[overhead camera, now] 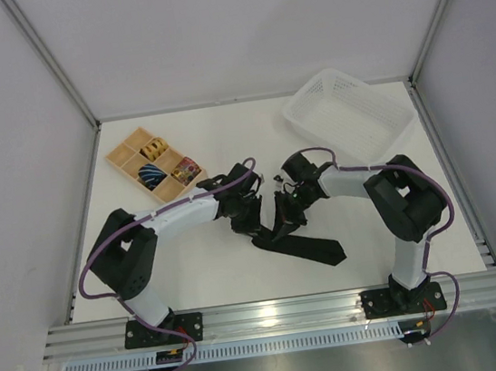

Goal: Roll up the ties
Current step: Roll the tie

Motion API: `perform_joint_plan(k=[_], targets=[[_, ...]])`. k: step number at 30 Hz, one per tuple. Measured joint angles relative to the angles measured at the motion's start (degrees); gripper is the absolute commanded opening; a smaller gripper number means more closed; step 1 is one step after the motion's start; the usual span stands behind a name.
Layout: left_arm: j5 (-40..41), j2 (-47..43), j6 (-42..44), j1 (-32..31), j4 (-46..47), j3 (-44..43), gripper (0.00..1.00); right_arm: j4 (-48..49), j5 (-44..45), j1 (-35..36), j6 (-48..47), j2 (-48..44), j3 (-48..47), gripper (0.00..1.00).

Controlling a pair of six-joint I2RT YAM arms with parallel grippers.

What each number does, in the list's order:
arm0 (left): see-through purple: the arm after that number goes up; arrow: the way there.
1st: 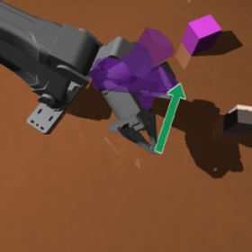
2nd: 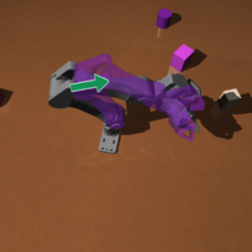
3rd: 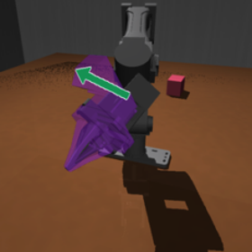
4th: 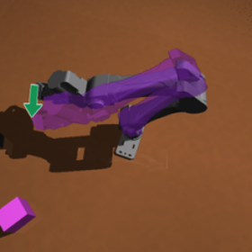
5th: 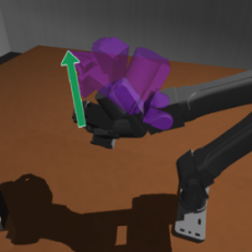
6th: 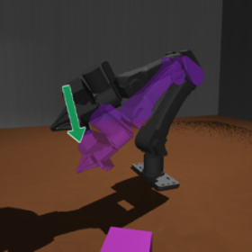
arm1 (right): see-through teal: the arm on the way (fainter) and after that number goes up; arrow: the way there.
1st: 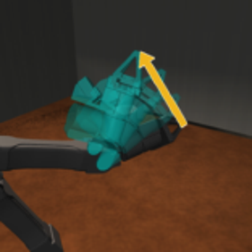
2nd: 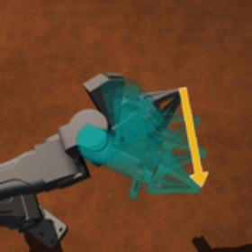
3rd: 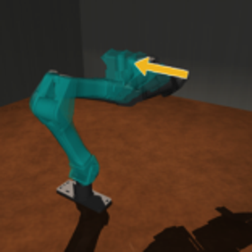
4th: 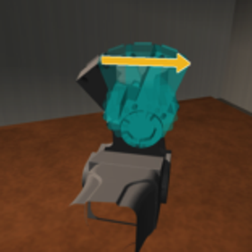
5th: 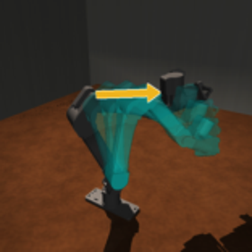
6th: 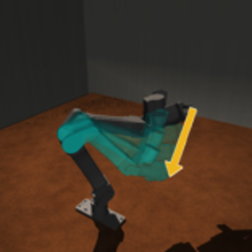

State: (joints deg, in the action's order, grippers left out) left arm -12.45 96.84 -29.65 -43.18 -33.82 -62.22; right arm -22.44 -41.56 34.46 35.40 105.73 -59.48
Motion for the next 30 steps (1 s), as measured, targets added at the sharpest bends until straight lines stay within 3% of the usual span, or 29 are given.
perform_joint_plan(k=[18,30], targets=[[2.78,0.11,-0.24,-1.14,-4.26,-4.81,0.00,-1.29,0.26,0.15,-0.20,3.41,-4.26,0.00],[3.85,5.60,0.15,-3.37,-7.39,-10.78,0.00,-2.01,-3.23,-2.10,0.42,6.34,-4.94,0.00]])
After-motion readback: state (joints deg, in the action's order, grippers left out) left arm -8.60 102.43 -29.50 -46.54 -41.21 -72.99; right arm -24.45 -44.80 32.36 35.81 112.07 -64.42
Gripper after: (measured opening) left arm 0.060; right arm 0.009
